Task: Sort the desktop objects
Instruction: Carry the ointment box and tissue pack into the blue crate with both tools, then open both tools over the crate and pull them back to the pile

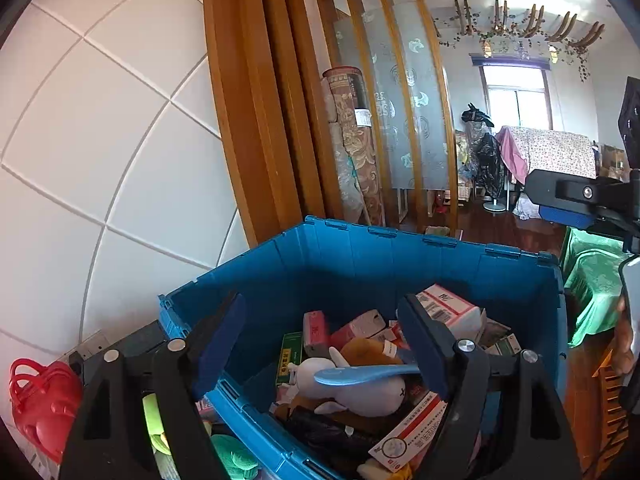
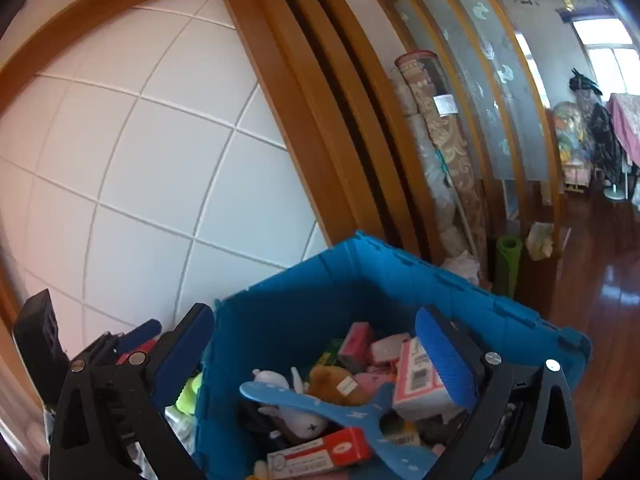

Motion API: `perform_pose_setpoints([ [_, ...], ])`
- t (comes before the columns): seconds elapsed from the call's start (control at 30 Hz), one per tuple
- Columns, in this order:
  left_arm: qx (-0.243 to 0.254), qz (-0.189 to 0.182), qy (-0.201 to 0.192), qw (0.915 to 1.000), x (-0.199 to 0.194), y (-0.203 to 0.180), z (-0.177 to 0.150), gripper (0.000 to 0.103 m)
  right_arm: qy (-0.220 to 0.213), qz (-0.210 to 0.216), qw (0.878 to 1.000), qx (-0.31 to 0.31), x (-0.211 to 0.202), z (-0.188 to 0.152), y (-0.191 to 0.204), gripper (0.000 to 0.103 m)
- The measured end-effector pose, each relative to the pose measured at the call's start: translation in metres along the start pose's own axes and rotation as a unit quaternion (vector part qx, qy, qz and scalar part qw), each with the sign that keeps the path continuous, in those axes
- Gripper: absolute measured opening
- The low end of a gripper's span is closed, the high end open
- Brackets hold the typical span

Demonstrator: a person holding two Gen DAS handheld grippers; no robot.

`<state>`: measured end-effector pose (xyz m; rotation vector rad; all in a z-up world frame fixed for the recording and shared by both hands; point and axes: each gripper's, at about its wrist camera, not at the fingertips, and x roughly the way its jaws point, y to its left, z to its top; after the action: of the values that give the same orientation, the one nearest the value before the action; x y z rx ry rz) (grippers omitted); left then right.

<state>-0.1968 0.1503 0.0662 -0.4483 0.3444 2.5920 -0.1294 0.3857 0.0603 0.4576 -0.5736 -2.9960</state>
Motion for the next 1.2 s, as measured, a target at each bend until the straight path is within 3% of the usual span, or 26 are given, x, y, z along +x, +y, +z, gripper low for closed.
perform_pose_setpoints([
  [0.3,-0.024,0.028,-0.002,0.9993,-0.044,0.023,-0.031,0.079,0.022,0.018,0.999,-0.018,-0.007,-0.025,0.025,0.103],
  [0.6,-0.051,0.115,0.013,0.9919,-0.116,0.108,-0.087,0.079,0.039,0.036,0.998,-0.020,-0.017,-0.057,0.082,0.103],
  [0.83,-0.058,0.170,0.047,0.9826,-0.159,0.166,-0.141,0.079,0.065,0.075,0.994,-0.046,-0.010,-0.096,0.158,0.103],
  [1.0,-0.051,0.171,0.069,0.9814,-0.162,0.191,-0.175,0.079,0.087,0.101,0.989,-0.070,0.009,-0.141,0.205,0.103],
  [1.2,-0.047,0.162,0.087,0.9819,-0.134,0.212,-0.198,0.079,0.136,0.116,0.976,-0.123,0.050,-0.203,0.241,0.103],
])
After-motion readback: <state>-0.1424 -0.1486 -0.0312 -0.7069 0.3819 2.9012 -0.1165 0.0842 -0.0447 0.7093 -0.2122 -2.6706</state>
